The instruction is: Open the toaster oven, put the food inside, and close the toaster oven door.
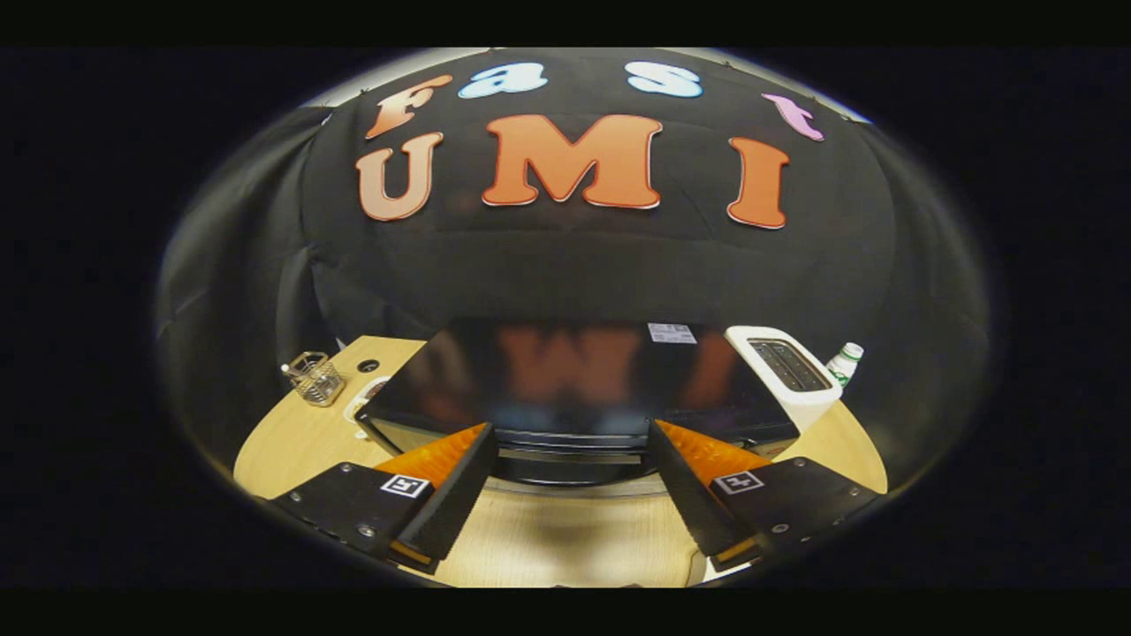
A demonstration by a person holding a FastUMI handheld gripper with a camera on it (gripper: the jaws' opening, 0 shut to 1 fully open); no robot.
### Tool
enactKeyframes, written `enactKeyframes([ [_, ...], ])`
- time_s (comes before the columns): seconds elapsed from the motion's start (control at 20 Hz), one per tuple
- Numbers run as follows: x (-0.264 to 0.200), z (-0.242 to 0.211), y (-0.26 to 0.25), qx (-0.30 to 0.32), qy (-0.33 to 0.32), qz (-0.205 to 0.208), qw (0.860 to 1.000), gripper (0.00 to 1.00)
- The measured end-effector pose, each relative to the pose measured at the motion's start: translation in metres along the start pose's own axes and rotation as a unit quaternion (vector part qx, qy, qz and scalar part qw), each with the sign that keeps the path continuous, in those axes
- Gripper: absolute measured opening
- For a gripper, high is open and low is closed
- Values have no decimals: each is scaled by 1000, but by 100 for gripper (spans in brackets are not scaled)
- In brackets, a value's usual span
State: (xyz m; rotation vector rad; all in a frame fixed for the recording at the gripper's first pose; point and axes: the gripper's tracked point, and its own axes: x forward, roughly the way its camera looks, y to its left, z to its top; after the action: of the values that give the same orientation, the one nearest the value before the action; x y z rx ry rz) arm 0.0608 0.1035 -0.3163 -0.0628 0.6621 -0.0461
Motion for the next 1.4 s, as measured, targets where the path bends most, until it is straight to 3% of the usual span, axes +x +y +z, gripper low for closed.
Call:
enactKeyframes([
  [0.25, -4, -4, 9, 32, -22, 10, 999, 100],
  [0.4, -16, -6, 13, 19, -63, 16, 998, 98],
  [0.6, -34, -23, 14, 9, -61, 29, 998, 96],
  [0.9, -66, -76, 23, -19, 3, 90, 996, 96],
  [1.1, -76, -115, 36, 4, 71, 153, 986, 96],
  [1.25, -71, -133, 40, 41, 108, 166, 979, 98],
  [1.4, -64, -156, 40, 30, 138, 153, 978, 96],
])
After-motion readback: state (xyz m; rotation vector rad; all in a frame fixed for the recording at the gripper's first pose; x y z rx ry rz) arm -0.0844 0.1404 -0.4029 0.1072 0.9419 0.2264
